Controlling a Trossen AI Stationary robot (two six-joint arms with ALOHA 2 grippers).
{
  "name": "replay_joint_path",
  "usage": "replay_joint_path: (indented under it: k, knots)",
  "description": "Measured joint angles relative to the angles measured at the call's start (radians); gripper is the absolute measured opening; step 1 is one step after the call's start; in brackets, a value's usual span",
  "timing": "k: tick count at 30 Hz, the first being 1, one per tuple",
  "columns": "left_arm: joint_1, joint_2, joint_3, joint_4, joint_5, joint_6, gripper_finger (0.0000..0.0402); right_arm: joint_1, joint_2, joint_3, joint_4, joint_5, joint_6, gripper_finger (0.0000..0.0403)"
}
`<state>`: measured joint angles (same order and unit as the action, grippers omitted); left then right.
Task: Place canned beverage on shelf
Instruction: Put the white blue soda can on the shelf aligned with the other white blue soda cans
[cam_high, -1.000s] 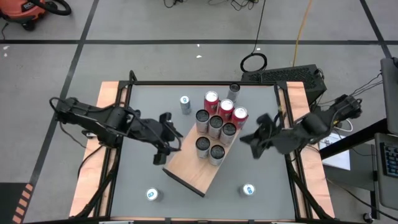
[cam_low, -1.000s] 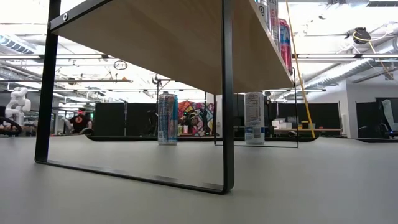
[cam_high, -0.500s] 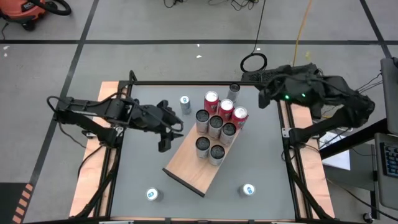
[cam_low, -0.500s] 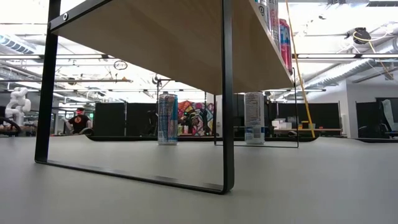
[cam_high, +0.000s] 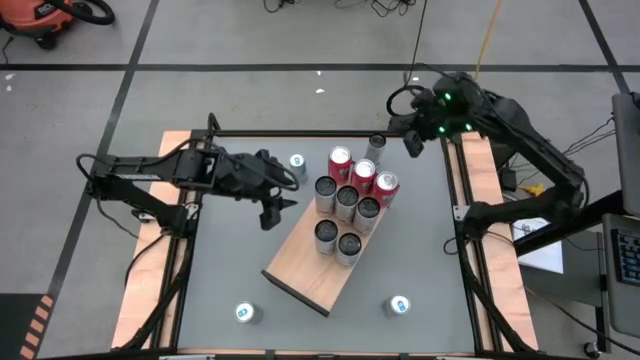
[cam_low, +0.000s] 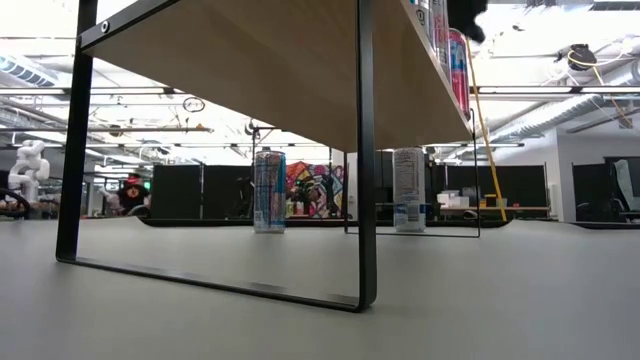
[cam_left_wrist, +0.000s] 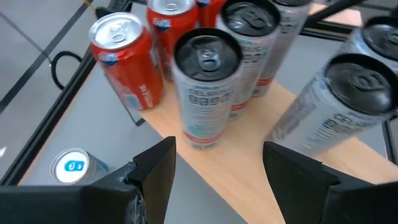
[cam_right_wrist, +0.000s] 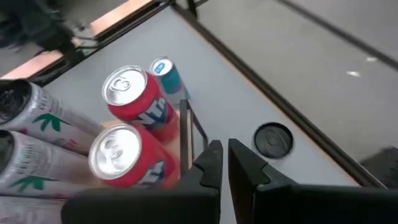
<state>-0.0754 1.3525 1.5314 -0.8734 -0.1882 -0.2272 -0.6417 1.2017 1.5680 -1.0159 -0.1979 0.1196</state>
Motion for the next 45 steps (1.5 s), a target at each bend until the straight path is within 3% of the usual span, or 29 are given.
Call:
replay_joint_path:
  k: [5, 10, 13, 17, 26, 30, 45]
  knots:
    - [0.011, 0.0, 0.0, -0.003, -0.007, -0.078, 0.0239, -0.155, 0.088, -0.09, 0.11, -0.202, -0.102, 0.0]
    - [0.01, 0.0, 0.0, -0.005, -0.008, -0.143, 0.0239, -0.231, 0.208, -0.105, 0.139, -0.247, -0.2, 0.0004]
    - [0.01, 0.0, 0.0, -0.006, -0.012, -0.181, 0.0239, -0.246, 0.267, -0.106, 0.15, -0.252, -0.252, 0.0027]
    - [0.01, 0.0, 0.0, -0.006, -0.044, -0.187, 0.0239, -0.255, 0.323, -0.106, 0.151, -0.251, -0.319, 0.0094]
    - [0.01, 0.0, 0.0, -0.017, -0.083, -0.186, 0.0239, -0.255, 0.381, -0.106, 0.171, -0.252, -0.509, 0.0288]
    - [0.01, 0.001, 0.0, -0.064, -0.096, -0.185, 0.0239, -0.254, 0.402, -0.106, 0.168, -0.274, -0.537, 0.0336]
    - [0.01, 0.001, 0.0, -0.116, -0.109, -0.179, 0.0239, -0.225, 0.485, -0.106, 0.136, -0.243, -0.603, 0.0342]
